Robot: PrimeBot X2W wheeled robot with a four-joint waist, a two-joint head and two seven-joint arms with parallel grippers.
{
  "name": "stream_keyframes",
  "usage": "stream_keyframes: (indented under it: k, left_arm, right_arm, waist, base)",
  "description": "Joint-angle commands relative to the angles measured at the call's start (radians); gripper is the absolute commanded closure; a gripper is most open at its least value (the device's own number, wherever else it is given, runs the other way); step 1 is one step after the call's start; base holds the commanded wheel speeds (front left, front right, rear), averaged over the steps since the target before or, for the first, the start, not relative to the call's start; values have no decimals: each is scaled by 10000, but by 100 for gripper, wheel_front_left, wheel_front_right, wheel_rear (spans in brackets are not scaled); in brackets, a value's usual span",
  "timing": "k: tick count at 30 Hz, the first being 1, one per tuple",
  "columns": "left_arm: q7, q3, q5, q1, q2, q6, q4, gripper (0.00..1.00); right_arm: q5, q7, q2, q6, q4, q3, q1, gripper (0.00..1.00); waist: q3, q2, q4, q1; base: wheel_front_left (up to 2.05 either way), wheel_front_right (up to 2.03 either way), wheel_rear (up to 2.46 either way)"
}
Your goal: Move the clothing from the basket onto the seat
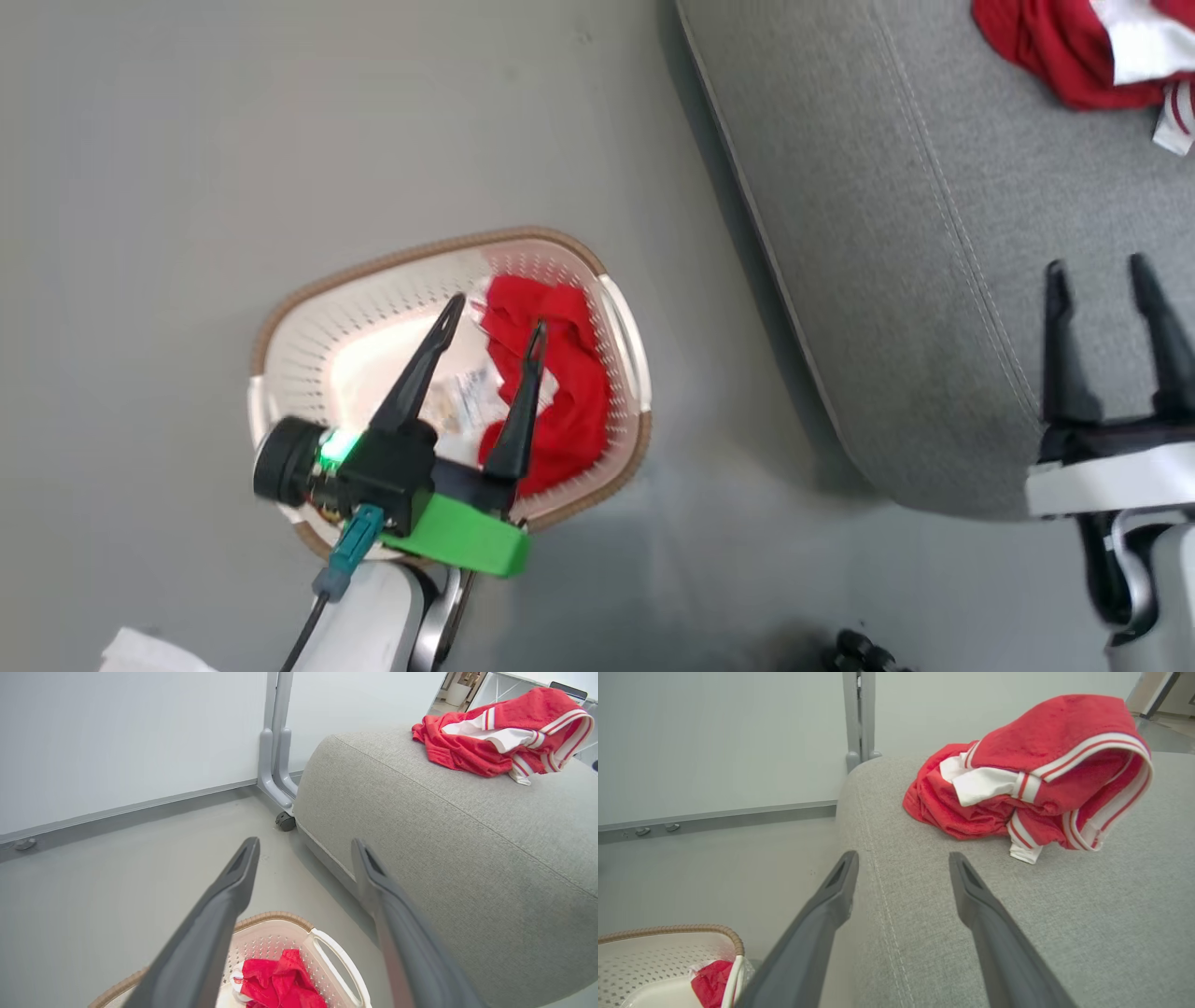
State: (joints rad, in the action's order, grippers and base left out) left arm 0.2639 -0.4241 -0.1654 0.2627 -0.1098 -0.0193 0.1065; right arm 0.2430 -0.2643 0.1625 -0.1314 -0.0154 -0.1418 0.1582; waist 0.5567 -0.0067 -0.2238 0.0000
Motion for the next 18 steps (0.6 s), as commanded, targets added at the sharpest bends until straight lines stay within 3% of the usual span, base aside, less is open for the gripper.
stream_keyframes:
  k: [1,4,10,18]
  left_arm:
    - [1,132,-52,-369,113,-29,69,0]
    - [3,747,-216,-1050,345,66,122,0]
    - [4,1683,-360,-2022,540,220,-59,0]
    - [4,2611,-188,-3465,593,431,-1088,0]
  right_arm:
    - [-116,-2,34,14,30,210,-298,0]
    - [-182,-2,111,14,230,1128,-594,0]
    - [-116,-2,-61,14,300,1697,-949,0]
    - [-136,-2,-384,14,-224,1924,-1597,0]
  waist:
    - [-1949,67,1506,0]
    - [-2870,67,2022,0]
    - [-4056,67,2563,0]
    - [-5382,67,2607,0]
  base:
    - [0,0,0]
    - [0,0,0]
    - [0,0,0]
    - [0,0,0]
